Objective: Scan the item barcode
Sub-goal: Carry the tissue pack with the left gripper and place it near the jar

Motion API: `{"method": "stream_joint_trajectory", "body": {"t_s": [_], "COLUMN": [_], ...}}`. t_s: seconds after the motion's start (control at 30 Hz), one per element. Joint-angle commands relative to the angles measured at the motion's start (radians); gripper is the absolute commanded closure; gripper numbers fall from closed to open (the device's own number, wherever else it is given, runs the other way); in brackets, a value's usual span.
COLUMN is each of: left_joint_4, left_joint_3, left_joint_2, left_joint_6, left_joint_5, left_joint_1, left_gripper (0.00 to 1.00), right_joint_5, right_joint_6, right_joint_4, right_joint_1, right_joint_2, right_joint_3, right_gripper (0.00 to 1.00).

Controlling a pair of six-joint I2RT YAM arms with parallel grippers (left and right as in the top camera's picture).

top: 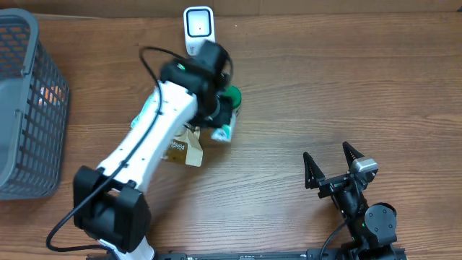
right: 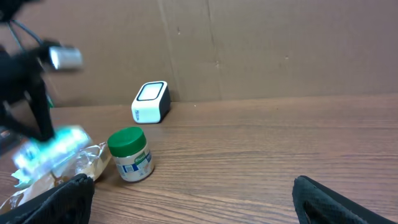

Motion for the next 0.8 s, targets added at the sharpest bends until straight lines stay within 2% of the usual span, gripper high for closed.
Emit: {"method": "stream_joint_trajectory", "body": {"t_s": [0.0, 0.17, 0.2, 0.23, 0.3, 0.33, 0.37, 0.47, 0.67, 0.7, 0.77], "left_joint_4": [0.100, 0.210, 0.223, 0.237, 0.251, 0.256, 0.246, 0.144, -0.091, -0.138, -0.174], "left_joint_3": [-0.117, -0.205, -0.206, -0.206, -0.206, -0.200, -0.177, -0.038, 0.423, 0.548, 0.681], "left_joint_2": [-0.011, -0.011, -0.011, -0.011, -0.011, -0.011, -0.013, -0.017, -0.028, -0.028, -0.028], "left_joint_6": [-0.100, -0.147, -0.146, -0.146, -0.146, -0.132, -0.109, -0.101, 0.005, 0.005, 0.004], "left_joint_5": [-0.050, -0.098, -0.098, -0.098, -0.097, -0.098, -0.097, -0.097, -0.099, -0.101, -0.100], "left_joint_1": [-0.036, -0.044, -0.044, -0.044, -0.044, -0.043, -0.036, 0.007, 0.132, 0.179, 0.246], "left_gripper": [0.96, 0.96, 0.92, 0.80, 0.64, 0.57, 0.55, 0.51, 0.50, 0.48, 0.39], "right_joint_5": [0.001, 0.001, 0.001, 0.001, 0.001, 0.001, 0.001, 0.001, 0.001, 0.001, 0.001], "right_joint_6": [-0.001, -0.001, -0.001, -0.001, -0.001, -0.001, -0.001, -0.001, -0.001, -0.001, -0.001], "right_joint_4": [0.003, 0.003, 0.003, 0.003, 0.003, 0.003, 0.003, 0.003, 0.003, 0.003, 0.003], "right_joint_1": [-0.005, -0.005, -0.005, -0.005, -0.005, -0.005, -0.005, -0.005, -0.005, -0.005, -0.005], "right_joint_2": [-0.007, -0.007, -0.007, -0.007, -0.007, -0.007, -0.007, -0.007, -0.007, -0.007, -0.007], "right_joint_3": [-0.010, -0.010, -0.010, -0.010, -0.010, -0.010, -0.010, -0.010, -0.010, -0.010, -0.010], "right_gripper": [0.00, 0.00, 0.00, 0.00, 0.00, 0.00, 0.00, 0.00, 0.00, 0.00, 0.00]}}
